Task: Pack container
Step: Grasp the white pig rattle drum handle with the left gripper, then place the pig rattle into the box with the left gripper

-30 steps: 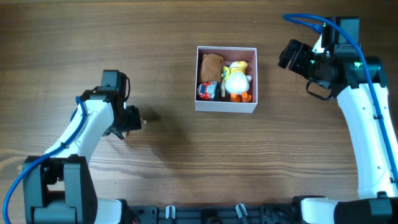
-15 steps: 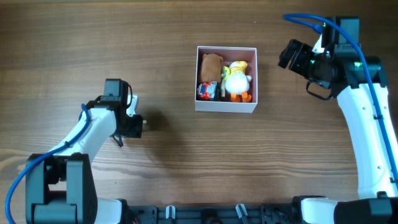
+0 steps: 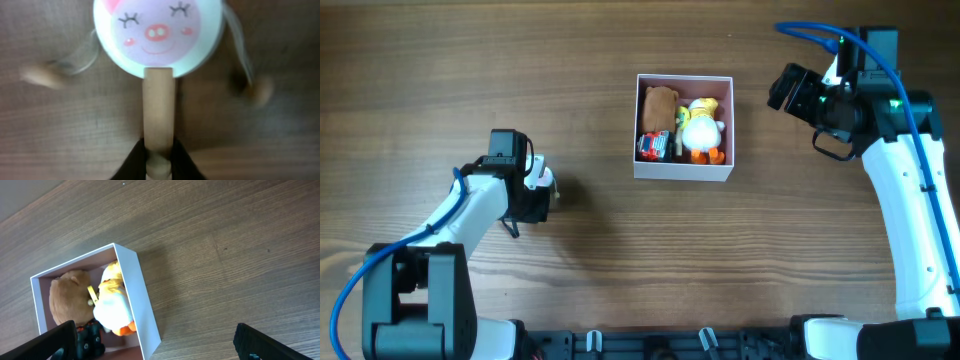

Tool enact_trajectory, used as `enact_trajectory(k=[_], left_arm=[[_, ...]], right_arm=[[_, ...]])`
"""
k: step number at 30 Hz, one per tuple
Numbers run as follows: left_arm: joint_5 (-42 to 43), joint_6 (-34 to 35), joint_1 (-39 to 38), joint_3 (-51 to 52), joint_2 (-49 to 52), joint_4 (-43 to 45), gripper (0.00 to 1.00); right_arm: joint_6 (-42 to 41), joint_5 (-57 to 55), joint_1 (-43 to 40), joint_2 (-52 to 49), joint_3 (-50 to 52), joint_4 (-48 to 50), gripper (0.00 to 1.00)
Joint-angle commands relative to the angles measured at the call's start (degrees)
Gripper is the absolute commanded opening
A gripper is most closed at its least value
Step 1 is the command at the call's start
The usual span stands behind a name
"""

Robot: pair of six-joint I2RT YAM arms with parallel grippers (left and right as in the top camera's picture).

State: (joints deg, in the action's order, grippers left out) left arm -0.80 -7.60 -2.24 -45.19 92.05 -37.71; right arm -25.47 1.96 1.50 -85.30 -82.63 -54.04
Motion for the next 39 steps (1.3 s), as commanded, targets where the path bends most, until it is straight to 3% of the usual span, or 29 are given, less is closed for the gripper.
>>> enact_trajectory(k=[1, 5, 9, 12, 18, 24, 28, 31, 33, 35, 36, 37, 39], left_arm=[[1.51, 4.48, -0.02, -3.67, -0.92, -6.43, 0.04], [8.92, 5.35, -2.29, -15.41, -4.0, -16.52, 0.04], [18.38, 8.52, -8.85, -26.1, -5.55, -17.97, 0.04], [19.41, 9.05, -16.17, -29.99, -5.55, -12.02, 0.04], [15.89, 21.18, -28.46, -29.99, 0.66, 4.02, 0.04], [15.78, 29.18, -32.33, -29.99, 13.62, 13.29, 0.04], [18.6, 30.82, -32.33, -29.99, 19.32, 19.12, 0.04], [19.3, 30.82, -32.3, -30.6, 19.06, 19.8, 0.36], [21.05, 30.8, -32.26, -32.15, 17.79, 19.47, 0.46], [21.33, 30.77, -32.26, -33.97, 15.47, 17.73, 0.48], [21.29, 30.75, -32.26, -35.01, 14.01, 16.7, 0.71], [21.11, 30.77, -32.26, -35.91, 12.46, 16.04, 1.0], [18.6, 30.77, -32.26, -37.07, 9.31, 14.19, 1.0]], right_arm=[[-0.42, 0.72, -0.13, -0.66, 0.26, 0.02, 1.0], [-0.44, 0.7, -0.13, -0.66, 0.26, 0.02, 1.0], [-0.42, 0.7, -0.13, -0.66, 0.26, 0.02, 1.0], [-0.42, 0.7, -0.13, -0.66, 0.26, 0.02, 1.0], [-0.42, 0.7, -0.13, -0.66, 0.26, 0.02, 1.0], [-0.42, 0.7, -0.13, -0.66, 0.26, 0.02, 1.0], [-0.42, 0.7, -0.13, -0.66, 0.26, 0.02, 1.0], [-0.42, 0.72, -0.13, -0.66, 0.26, 0.02, 0.99], [-0.44, 0.7, -0.13, -0.66, 0.26, 0.02, 1.0], [-0.42, 0.7, -0.13, -0.66, 0.26, 0.02, 1.0], [-0.42, 0.7, -0.13, -0.66, 0.26, 0.02, 1.0], [-0.42, 0.72, -0.13, -0.66, 0.26, 0.02, 1.0], [-0.42, 0.72, -0.13, -0.66, 0.26, 0.02, 1.0]])
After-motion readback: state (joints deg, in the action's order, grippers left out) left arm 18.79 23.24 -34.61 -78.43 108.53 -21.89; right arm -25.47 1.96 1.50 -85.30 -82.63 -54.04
